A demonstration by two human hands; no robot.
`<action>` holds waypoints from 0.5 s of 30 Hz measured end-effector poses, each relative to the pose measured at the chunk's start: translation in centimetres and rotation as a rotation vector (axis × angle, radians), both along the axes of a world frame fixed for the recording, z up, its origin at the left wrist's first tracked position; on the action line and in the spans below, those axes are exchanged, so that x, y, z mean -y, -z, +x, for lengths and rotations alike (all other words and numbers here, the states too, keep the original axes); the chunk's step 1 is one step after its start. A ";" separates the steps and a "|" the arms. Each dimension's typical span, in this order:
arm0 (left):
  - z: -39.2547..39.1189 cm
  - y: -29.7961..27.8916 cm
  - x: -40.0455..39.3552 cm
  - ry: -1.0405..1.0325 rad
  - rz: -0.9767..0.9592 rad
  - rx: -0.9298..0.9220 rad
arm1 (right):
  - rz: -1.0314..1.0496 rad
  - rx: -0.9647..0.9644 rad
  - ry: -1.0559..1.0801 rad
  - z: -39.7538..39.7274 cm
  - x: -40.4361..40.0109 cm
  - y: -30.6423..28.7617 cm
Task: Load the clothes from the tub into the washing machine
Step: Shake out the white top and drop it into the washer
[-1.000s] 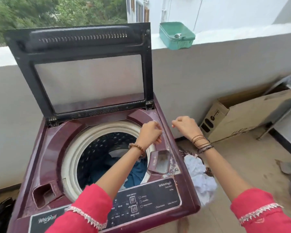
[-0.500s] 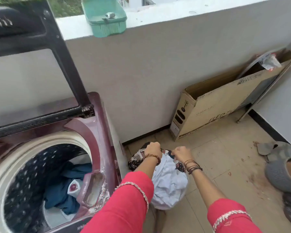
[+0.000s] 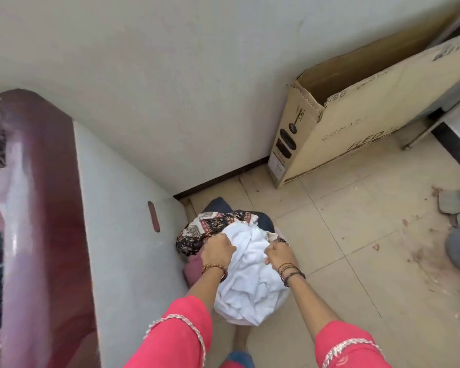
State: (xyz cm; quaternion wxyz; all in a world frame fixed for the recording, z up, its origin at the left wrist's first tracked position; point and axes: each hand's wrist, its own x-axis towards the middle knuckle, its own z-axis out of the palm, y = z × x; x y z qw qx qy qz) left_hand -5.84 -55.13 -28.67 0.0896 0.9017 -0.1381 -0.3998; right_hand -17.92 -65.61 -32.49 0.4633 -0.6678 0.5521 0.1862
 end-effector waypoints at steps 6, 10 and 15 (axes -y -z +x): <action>0.2 6.9 -0.5 0.016 0.034 -0.047 | -0.018 -0.022 -0.076 0.4 0.7 5.3; 0.5 8.9 -0.6 -0.049 -0.004 -0.055 | 0.046 -0.036 -0.077 1.7 0.8 7.4; -0.7 8.7 -1.5 -0.365 -0.345 -0.219 | 0.142 -0.100 -0.131 2.0 0.8 7.7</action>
